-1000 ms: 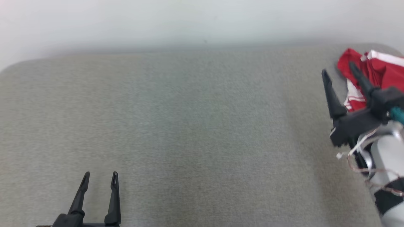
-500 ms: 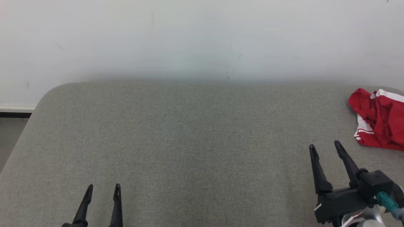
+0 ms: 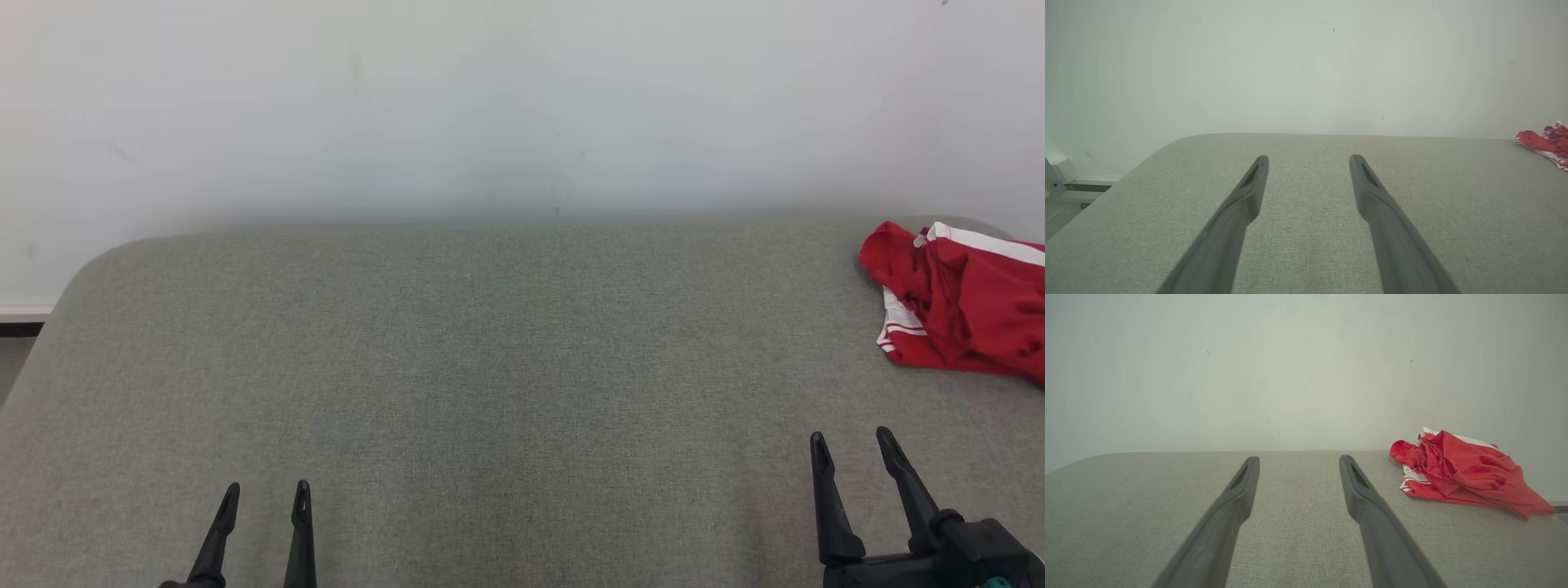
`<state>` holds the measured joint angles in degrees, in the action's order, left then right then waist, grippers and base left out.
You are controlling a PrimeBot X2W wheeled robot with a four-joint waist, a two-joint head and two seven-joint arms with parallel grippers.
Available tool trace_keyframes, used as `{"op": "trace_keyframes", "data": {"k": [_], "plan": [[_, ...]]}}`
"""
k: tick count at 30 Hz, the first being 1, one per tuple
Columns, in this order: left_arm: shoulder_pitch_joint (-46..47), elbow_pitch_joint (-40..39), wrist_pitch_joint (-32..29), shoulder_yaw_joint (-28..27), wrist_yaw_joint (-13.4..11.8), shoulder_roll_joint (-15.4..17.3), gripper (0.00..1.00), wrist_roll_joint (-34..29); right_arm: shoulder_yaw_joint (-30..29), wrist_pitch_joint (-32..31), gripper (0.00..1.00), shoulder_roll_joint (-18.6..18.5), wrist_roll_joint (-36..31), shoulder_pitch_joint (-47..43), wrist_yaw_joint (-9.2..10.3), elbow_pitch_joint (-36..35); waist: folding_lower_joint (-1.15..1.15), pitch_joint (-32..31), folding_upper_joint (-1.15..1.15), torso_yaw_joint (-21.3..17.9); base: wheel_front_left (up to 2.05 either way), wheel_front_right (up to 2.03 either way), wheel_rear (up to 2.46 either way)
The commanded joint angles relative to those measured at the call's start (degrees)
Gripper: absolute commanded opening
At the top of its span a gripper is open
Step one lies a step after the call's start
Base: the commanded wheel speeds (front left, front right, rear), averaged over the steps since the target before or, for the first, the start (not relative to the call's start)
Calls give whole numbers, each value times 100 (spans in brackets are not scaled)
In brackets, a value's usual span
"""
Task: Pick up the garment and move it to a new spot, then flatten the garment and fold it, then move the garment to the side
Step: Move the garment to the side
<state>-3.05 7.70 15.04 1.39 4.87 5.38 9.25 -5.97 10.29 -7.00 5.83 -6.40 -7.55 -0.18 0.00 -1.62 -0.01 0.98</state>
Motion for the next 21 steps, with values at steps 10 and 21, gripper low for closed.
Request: {"op": "trace_keyframes", "data": {"k": [10,21], "plan": [[-28,114,16,-115,-31,-33,100,-48,-57,255,100,196,38,-31,18,210,0,19,1,-168,0,0,0],[3,198,17,-185,-68,-83,100,-40,211,448,100,264,145,257,18,824,0,47,1,-213,0,0,0]]}}
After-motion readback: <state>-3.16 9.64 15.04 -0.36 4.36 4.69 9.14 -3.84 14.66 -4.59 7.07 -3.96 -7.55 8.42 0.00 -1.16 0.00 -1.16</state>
